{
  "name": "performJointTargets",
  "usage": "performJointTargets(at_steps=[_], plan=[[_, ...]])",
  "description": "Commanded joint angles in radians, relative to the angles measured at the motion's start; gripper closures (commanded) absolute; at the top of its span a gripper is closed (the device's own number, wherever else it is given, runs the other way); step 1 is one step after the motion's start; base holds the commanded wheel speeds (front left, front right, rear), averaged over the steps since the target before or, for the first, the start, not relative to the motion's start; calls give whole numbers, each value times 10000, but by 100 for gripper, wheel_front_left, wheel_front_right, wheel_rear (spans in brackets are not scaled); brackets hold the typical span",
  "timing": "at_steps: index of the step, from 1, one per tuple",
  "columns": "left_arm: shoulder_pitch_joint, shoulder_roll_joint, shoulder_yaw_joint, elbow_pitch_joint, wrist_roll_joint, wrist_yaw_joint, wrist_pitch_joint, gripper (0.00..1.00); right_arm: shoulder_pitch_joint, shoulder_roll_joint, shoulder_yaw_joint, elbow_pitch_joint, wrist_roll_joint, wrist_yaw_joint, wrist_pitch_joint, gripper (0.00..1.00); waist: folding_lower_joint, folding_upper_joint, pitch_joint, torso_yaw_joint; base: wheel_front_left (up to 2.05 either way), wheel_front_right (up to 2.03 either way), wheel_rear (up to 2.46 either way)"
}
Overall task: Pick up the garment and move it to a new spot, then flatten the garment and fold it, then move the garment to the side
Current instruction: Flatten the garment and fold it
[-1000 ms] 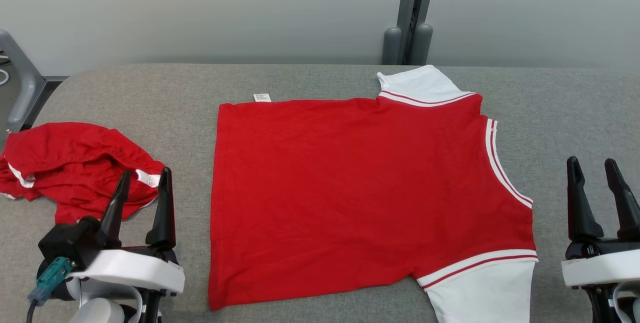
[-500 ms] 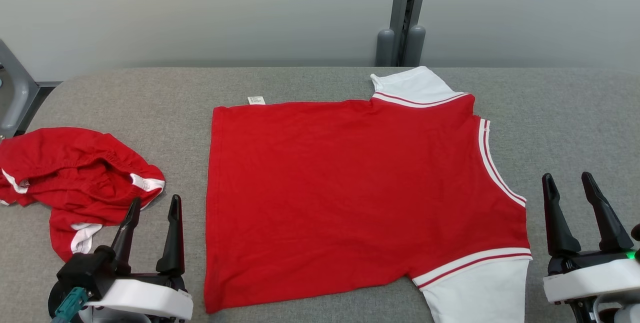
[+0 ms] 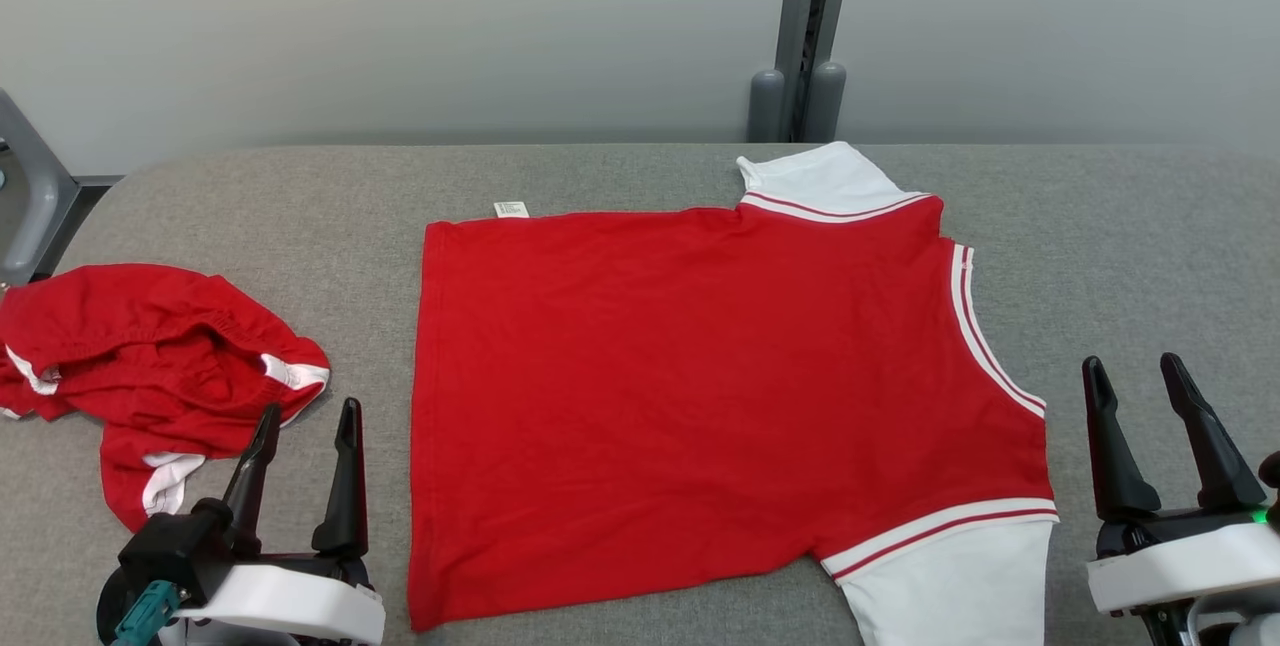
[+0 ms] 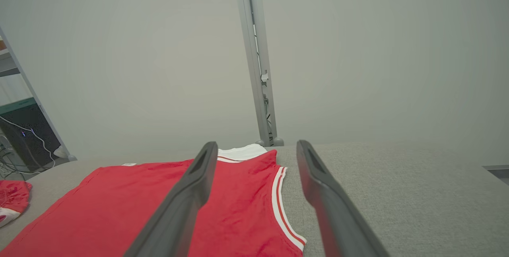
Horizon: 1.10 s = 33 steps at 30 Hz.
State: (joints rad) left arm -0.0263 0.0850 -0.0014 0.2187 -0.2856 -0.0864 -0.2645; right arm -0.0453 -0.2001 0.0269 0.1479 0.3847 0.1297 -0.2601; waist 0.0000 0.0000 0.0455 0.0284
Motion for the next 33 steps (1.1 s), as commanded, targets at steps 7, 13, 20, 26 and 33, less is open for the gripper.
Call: performJointTargets(at_steps=[7, 13, 20, 26, 33], plan=[[52, -90, 221, 123, 292, -190, -21, 0, 81, -131, -27, 23, 7, 22, -35, 0, 0, 0, -25, -42, 0, 0, 0], [-20, -158, 347, 153, 397, -282, -21, 0, 86, -138, -54, -4, -21, 22, -33, 0, 0, 0, 48, -39, 0, 0, 0], [-114, -187, 408, 205, 479, -341, -21, 0, 25, -147, -77, 7, -41, 22, -35, 0, 0, 0, 105, -41, 0, 0, 0], [-186, -225, 429, 254, 497, -382, -21, 0, -4, -163, -110, 45, -15, 22, -33, 0, 0, 0, 133, -32, 0, 0, 0], [-223, -270, 454, 309, 510, -413, -21, 0, -7, -169, -136, 120, -5, 22, -33, 0, 0, 0, 113, -25, 0, 0, 0]])
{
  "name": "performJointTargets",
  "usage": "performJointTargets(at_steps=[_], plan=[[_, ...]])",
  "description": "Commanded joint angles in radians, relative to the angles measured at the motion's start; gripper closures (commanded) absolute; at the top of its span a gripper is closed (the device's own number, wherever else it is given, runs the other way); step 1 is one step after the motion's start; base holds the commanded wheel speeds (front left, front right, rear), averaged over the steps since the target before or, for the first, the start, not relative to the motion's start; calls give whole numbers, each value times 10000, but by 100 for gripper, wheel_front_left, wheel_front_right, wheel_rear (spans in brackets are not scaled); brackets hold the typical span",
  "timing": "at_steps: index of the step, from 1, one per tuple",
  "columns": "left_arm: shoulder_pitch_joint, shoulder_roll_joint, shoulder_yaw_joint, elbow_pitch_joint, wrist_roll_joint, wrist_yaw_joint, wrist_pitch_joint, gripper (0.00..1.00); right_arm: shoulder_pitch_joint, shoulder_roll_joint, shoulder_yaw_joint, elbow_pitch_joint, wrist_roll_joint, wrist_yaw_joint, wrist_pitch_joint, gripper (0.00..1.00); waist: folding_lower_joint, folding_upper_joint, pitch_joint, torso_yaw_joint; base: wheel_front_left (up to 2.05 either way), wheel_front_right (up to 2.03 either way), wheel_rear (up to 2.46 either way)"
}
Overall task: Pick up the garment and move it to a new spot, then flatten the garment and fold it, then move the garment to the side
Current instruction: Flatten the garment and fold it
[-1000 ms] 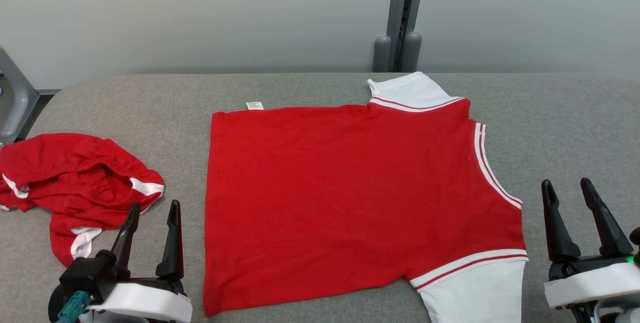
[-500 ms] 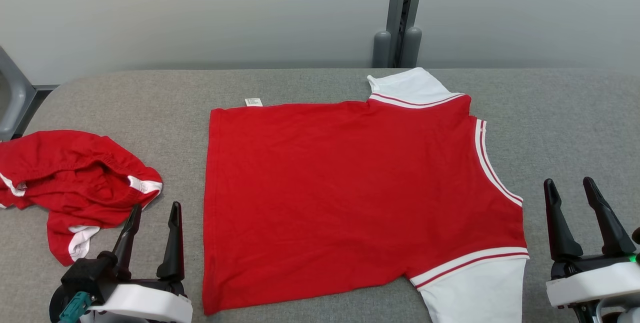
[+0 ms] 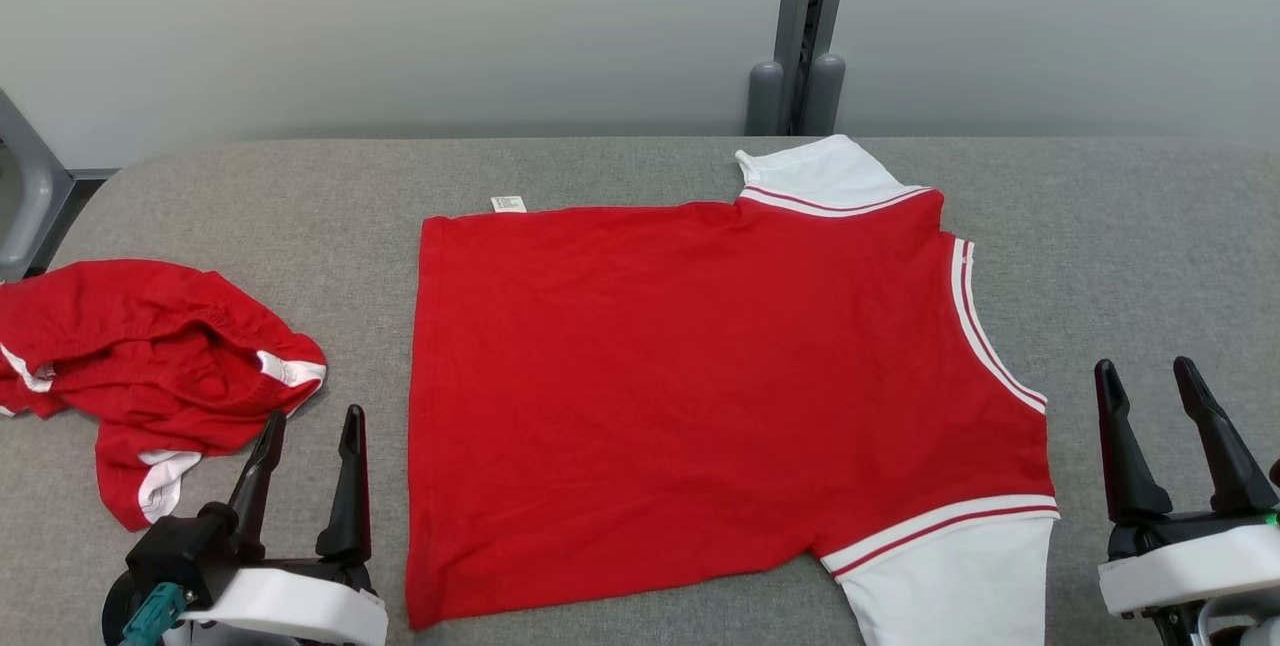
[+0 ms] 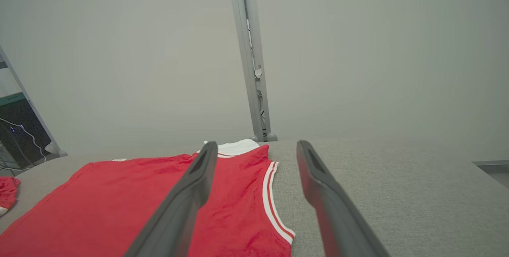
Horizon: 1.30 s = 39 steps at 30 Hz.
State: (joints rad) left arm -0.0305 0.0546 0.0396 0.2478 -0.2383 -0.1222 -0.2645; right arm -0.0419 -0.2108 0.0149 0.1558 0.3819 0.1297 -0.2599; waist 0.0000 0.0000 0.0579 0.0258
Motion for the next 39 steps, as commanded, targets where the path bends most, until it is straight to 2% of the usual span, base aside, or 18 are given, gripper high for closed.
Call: performJointTargets(at_steps=[1, 5, 8, 15, 21, 27, 39], plan=[[-169, 33, 48, 24, 41, -59, -21, 0, -17, -62, -9, 77, 37, 22, -37, 0, 0, 0, -24, 3, 0, 0, 0], [-71, 17, -5, 159, 41, -67, -21, 0, 105, -201, 303, 363, 196, 22, 38, 0, 0, 0, -75, 17, 0, 0, 0], [35, 10, -124, 537, -77, -78, -20, 0, 156, -370, 662, 663, 742, 22, 523, 0, 0, 0, -103, 20, 0, 0, 0], [-134, 39, -546, 1424, -424, -99, 781, 0, 379, -755, 1375, 1216, 2365, 22, 2799, 0, 0, 0, -83, 36, 0, 0, 0], [23, 76, -752, 1618, -679, 128, 2565, 0, 1060, -628, 957, 1557, 3528, 22, 5367, 0, 0, 0, -206, 72, 0, 0, 0], [331, 114, -889, 1209, -895, 218, 3879, 0, 1649, -422, 352, 1344, 3649, 11, 7339, 0, 0, 0, -262, -8, 0, 0, 0], [684, 103, -1044, 716, -1324, 567, 5836, 0, 1971, 383, -222, 513, 3408, 14, 8948, 0, 0, 0, -75, -51, 0, 0, 0]])
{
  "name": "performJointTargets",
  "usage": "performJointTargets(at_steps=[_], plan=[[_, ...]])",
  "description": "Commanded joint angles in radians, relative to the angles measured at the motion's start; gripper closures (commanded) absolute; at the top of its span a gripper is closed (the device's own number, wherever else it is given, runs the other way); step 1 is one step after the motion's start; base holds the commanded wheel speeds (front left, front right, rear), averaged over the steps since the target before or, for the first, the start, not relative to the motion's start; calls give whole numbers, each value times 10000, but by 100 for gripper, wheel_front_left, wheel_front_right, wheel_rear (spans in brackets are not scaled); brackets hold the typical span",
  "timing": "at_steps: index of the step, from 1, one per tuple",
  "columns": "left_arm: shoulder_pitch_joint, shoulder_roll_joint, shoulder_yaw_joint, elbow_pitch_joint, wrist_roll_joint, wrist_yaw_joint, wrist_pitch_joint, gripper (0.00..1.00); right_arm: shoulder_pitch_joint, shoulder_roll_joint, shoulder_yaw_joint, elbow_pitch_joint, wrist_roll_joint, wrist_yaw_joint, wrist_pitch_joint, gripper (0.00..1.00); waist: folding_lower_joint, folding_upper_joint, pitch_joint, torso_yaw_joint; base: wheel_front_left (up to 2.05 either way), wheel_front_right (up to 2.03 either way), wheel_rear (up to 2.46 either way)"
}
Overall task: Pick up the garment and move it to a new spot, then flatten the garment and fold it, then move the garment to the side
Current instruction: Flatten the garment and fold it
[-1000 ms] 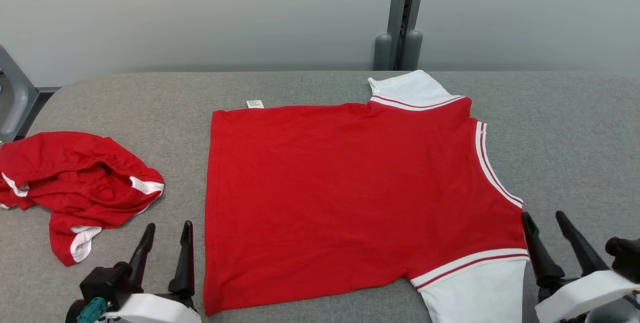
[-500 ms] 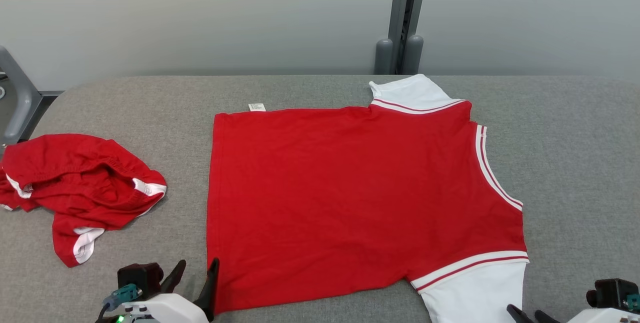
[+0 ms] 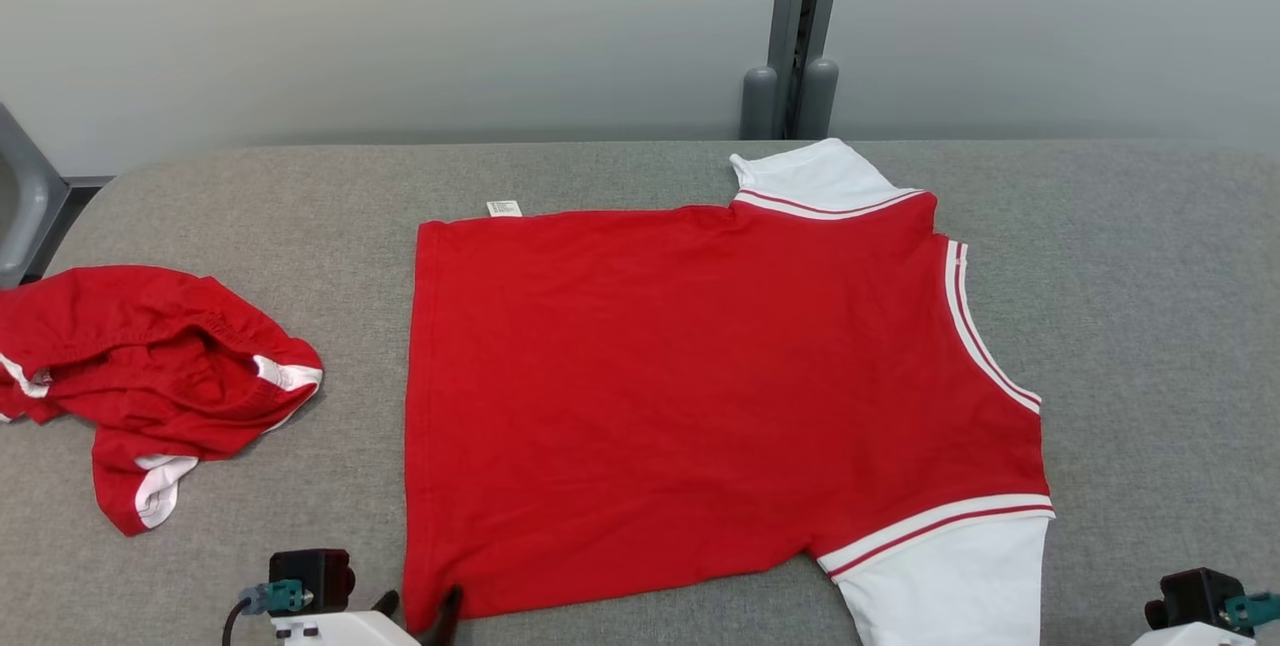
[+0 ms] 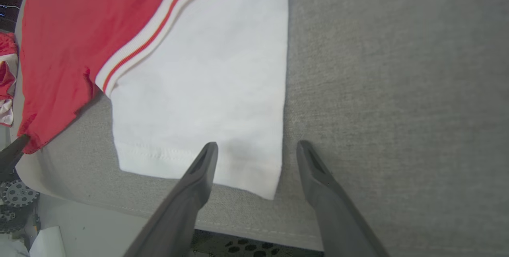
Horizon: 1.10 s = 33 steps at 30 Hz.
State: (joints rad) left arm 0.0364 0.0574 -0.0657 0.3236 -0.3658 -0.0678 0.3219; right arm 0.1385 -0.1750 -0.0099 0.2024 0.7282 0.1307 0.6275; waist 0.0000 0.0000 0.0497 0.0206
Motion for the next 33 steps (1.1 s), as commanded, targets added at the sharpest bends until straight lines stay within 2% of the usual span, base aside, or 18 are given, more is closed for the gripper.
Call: performJointTargets(at_steps=[1, 9, 10, 11, 12, 13, 14, 15, 16, 25, 33], plan=[[23, 74, -7, -84, -63, 65, 89, 0, 173, 64, 4, 8, -119, 5, 157, 0, 0, 0, 35, 4, 0, 0, 0], [84, 77, -135, -281, -146, 191, 609, 0, 201, 454, -173, -117, -419, 5, 760, 0, 0, 0, 243, 66, 0, 0, 0], [59, 76, -147, -296, -158, 196, 611, 15, 192, 488, -176, -143, -444, 5, 792, 0, 0, 0, 255, 73, 0, 0, 0], [38, 79, -157, -301, -166, 192, 611, 48, 169, 520, -166, -173, -470, 5, 792, 1, 0, 0, 262, 75, 0, 0, 0], [26, 89, -166, -280, -178, 178, 651, 60, 148, 544, -154, -199, -484, 5, 805, 37, 0, 0, 266, 74, 0, 0, 0], [20, 110, -185, -254, -198, 152, 663, 82, 133, 567, -139, -233, -489, 5, 820, 57, 0, 0, 269, 71, 0, 0, 0], [3, 131, -196, -256, -219, 112, 665, 100, 118, 578, -121, -281, -477, 6, 823, 73, 0, 0, 273, 69, 0, 0, 0], [-22, 139, -195, -270, -239, 85, 617, 100, 108, 576, -122, -329, -462, 6, 812, 92, 0, 0, 285, 70, 0, 0, 0], [-32, 146, -202, -265, -258, 82, 593, 100, 98, 555, -121, -387, -455, 6, 770, 100, 0, 0, 293, 75, 0, 0, 0], [60, 316, -99, -471, -298, 135, 407, 100, 160, 211, 66, -964, 116, 6, 269, 100, 0, 0, 192, 35, 0, 0, 0], [223, 482, -8, -896, -347, 223, 318, 100, 393, -188, -198, -1674, 631, 6, -3, 100, 0, 0, 159, -17, 0, 0, 0]])
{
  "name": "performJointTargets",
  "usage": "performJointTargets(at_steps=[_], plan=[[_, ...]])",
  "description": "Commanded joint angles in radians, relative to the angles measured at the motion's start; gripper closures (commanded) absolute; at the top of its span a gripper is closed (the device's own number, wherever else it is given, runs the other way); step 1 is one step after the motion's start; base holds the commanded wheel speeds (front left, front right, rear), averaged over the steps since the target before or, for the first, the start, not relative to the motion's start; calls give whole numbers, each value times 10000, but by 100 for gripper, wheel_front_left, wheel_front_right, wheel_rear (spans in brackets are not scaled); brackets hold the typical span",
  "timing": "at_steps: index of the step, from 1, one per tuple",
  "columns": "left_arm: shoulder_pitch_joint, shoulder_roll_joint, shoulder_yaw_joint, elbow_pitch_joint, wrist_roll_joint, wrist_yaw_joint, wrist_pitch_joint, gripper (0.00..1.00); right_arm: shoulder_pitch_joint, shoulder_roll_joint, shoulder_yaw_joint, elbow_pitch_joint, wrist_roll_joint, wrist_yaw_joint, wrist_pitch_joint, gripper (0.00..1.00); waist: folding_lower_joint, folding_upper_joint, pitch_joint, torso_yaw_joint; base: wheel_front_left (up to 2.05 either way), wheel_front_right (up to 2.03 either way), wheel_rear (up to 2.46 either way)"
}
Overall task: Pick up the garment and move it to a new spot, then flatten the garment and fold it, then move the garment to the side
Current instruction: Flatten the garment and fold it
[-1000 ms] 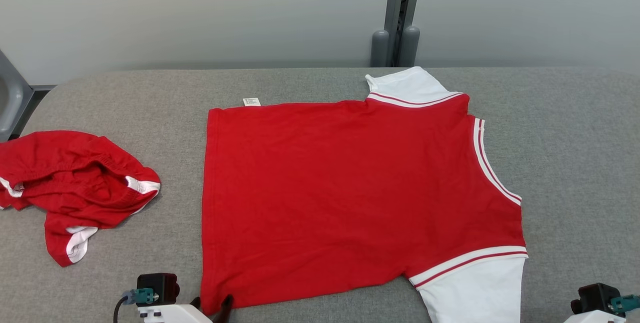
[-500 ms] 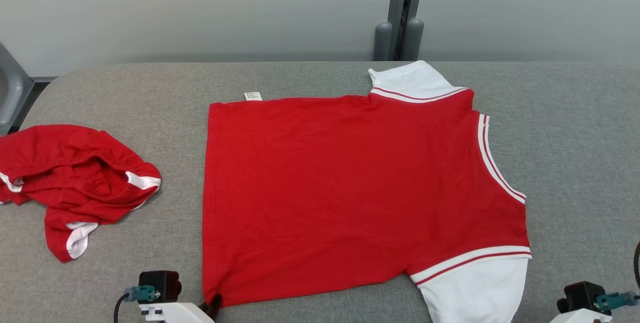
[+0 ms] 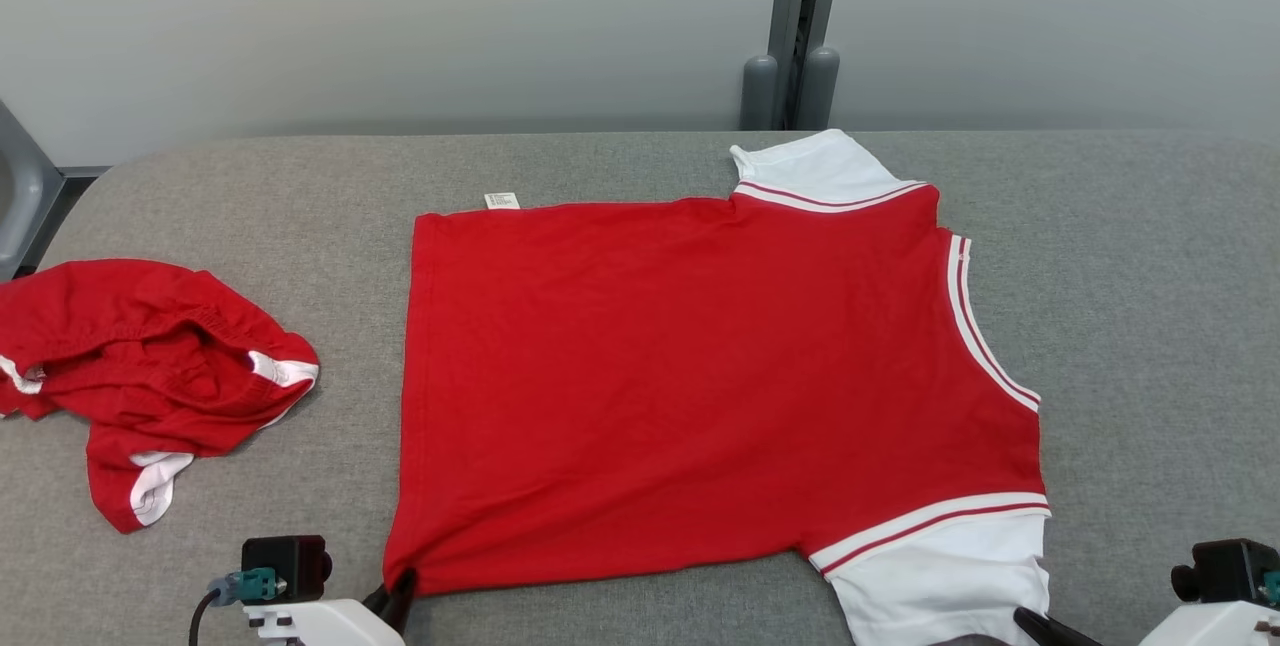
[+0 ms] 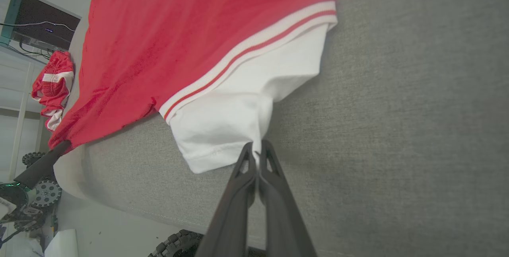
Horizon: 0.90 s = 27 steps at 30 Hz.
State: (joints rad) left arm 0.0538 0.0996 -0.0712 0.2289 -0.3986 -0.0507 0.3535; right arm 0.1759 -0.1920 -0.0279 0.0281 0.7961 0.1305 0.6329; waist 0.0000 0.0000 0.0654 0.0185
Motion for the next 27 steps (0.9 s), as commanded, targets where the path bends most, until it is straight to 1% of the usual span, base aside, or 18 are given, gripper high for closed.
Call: performJointTargets(at_steps=[1, 5, 8, 12, 15, 18, 21, 27], plan=[[59, 61, 36, -31, -46, 34, 28, 100, 78, -45, -44, -83, 71, 8, -36, 100, 0, 0, -2, -5, 0, 0, 0], [200, 67, 29, -434, -237, -90, 144, 100, 336, -234, -178, -602, 450, 8, 188, 100, 0, 0, -17, -43, 0, 0, 0], [153, 111, 129, -818, -360, -83, 70, 100, 405, -310, -163, -1068, 667, 8, 301, 100, 0, 0, -16, -69, 0, 0, 0], [23, 209, 92, -1174, -439, -98, 334, 100, 205, -498, -144, -1818, 972, 8, 404, 100, 0, 0, 149, -97, 0, 0, 0], [-262, 294, 74, -1328, -494, -124, 485, 100, -109, -654, -211, -2320, 1269, 8, 219, 100, 0, 0, 391, -75, 0, 0, 0], [-547, 396, 109, -1327, -551, -161, 539, 100, -458, -875, -350, -2547, 1327, 8, -73, 100, 0, 0, 644, -60, 0, 0, 0], [-902, 451, 113, -1274, -563, -187, 569, 100, -910, -1044, -392, -2498, 1385, 8, -415, 100, 0, 0, 916, -55, 0, 0, 0], [-1730, 608, 5, -1030, -467, -253, 577, 100, -1813, -1319, -82, -2003, 1522, 8, -843, 100, 0, 0, 1430, 43, 0, 0, 0]])
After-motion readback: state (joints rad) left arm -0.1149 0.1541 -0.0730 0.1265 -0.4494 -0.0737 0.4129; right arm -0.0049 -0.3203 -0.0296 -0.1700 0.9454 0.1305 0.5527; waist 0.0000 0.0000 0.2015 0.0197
